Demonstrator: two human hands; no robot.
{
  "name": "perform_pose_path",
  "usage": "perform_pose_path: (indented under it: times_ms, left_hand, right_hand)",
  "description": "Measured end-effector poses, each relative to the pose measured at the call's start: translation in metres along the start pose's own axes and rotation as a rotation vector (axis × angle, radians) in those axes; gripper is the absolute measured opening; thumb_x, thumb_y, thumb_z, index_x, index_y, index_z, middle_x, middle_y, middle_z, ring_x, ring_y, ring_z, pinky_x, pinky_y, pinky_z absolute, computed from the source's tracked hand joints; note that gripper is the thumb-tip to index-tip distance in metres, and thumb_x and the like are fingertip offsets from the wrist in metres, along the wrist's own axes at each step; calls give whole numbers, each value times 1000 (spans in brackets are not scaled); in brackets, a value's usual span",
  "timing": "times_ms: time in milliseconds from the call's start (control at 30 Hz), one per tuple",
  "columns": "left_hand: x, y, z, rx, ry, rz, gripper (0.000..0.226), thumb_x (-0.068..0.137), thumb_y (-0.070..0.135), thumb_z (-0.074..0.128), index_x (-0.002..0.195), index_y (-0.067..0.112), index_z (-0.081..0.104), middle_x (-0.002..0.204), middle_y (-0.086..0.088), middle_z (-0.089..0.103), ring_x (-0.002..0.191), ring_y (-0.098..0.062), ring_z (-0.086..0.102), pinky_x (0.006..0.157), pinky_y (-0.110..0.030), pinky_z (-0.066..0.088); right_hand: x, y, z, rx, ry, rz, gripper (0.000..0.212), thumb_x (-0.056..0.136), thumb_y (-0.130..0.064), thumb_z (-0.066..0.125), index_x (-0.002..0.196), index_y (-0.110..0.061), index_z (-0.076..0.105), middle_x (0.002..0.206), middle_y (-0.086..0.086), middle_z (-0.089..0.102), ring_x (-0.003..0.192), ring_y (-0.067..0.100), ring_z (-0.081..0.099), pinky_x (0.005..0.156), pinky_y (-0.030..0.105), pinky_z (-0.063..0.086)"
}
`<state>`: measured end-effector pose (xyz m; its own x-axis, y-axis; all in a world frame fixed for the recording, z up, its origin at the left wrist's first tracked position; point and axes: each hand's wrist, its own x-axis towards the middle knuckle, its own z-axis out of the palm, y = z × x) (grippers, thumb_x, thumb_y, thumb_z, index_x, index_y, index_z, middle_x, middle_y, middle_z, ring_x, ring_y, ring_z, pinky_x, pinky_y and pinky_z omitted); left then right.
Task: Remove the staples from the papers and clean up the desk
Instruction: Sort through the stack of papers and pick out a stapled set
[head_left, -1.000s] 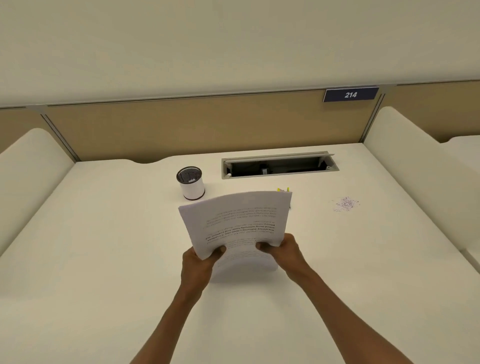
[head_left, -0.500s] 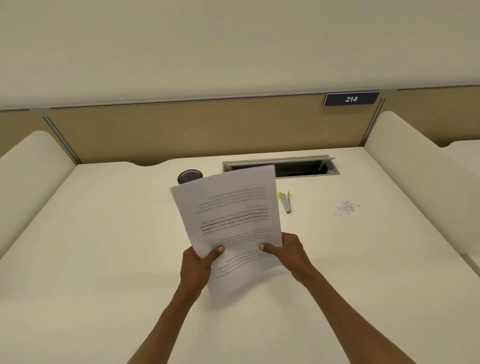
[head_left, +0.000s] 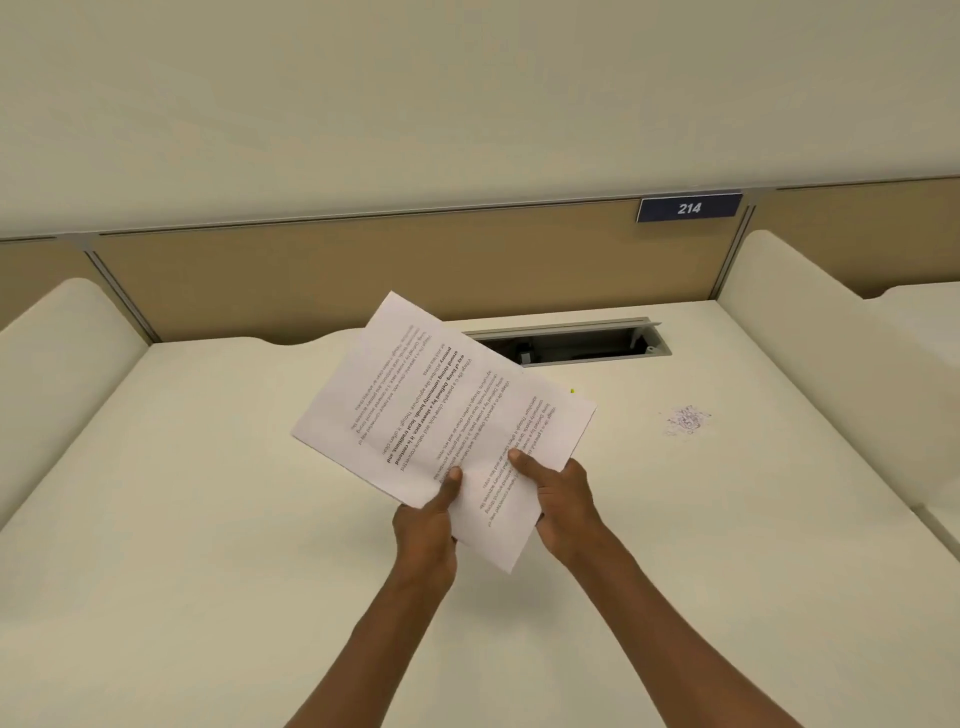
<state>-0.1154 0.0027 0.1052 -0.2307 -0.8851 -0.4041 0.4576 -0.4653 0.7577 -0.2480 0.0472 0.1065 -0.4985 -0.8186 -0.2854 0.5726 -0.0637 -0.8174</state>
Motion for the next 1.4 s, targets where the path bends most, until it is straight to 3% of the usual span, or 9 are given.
perform_pose_path:
  times_ms: [200,300,500,700,833,967,1167,1333,1400]
  left_hand:
    - [20,43,-36,-161,170,-19,33,85,8,74,117,5,66,123,-12,70,97,-20,72,75,-34,62]
    - [38,81,-70,81,226,24,25,84,26,77,105,15,70,118,-5,72,96,-17,70,76,-32,56]
    - [51,99,-88,690,-313,-81,84,62,68,80,127,16,65,122,-4,72,116,-27,66,92,-44,53]
    - [51,83,-83,616,-408,-126,48,81,13,79,126,7,64,121,-15,71,111,-37,67,96,-54,53]
    - [48,67,-74,772,-194,151,31,81,21,79,111,17,70,102,0,78,93,-22,74,85,-45,59]
    - [43,54,-63,730,-24,319,20,81,23,81,97,30,71,89,14,76,86,-14,72,72,-32,56]
    - [36,31,-87,707,-12,234,38,65,28,91,97,29,71,90,15,77,86,-8,73,71,-29,58]
    - [31,5,-103,698,-3,177,37,72,11,87,104,24,71,97,8,77,93,-12,72,70,-22,55]
    - [34,10,-100,708,-4,188,36,74,12,86,103,26,70,95,12,77,89,-7,72,69,-21,55]
  right_hand:
    - [-4,-21,-20,-99,-25,7,30,82,2,70,108,-12,69,109,11,74,100,29,71,87,46,56]
    - [-7,-32,-37,-171,-90,35,36,81,-2,72,116,-9,66,113,12,72,104,32,69,91,49,54]
    - [-5,-47,-50,-330,-233,92,37,82,-5,71,118,-6,64,113,17,71,102,36,69,85,49,57]
    - [4,-50,-58,-497,-262,72,34,81,-10,75,114,-9,67,108,10,74,98,29,71,83,42,59]
    - [13,-39,-59,-727,-49,-84,25,77,-12,81,100,-9,73,97,4,76,84,15,74,68,23,58]
    - [16,-29,-51,-625,79,-200,20,78,-9,79,95,-15,71,86,-3,74,69,4,70,58,15,53]
    - [12,-6,-63,-588,81,-161,26,74,-2,81,90,-20,72,85,-6,75,71,3,69,66,18,55]
    - [8,20,-68,-684,117,-99,23,69,1,81,70,-19,68,70,-3,69,64,10,60,61,27,46]
    - [13,14,-65,-664,132,-102,27,70,1,81,80,-21,70,77,-3,72,68,8,65,64,24,51]
